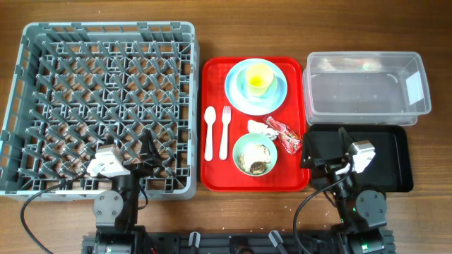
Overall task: Sort waste into correct bins and load items into the dishwasher rack
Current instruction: 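Move the left gripper over the red tray to the white fork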
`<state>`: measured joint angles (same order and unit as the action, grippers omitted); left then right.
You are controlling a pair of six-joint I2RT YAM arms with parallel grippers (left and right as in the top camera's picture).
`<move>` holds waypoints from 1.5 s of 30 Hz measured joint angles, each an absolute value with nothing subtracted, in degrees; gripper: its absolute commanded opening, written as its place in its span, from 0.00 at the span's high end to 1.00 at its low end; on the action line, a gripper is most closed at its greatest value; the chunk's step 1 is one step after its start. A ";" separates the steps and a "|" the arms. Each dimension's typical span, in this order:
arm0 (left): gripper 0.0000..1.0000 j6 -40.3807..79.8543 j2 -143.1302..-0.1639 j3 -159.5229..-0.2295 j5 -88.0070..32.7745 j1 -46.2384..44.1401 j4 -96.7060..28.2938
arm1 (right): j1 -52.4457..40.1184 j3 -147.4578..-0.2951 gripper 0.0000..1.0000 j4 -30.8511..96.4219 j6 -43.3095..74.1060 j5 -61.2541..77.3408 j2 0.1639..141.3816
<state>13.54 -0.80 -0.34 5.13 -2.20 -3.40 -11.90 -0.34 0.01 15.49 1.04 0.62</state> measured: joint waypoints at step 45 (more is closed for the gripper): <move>0.96 15.84 -81.47 -82.04 -25.34 -18.06 -68.93 | -11.90 -0.34 0.00 -0.03 15.49 1.04 0.78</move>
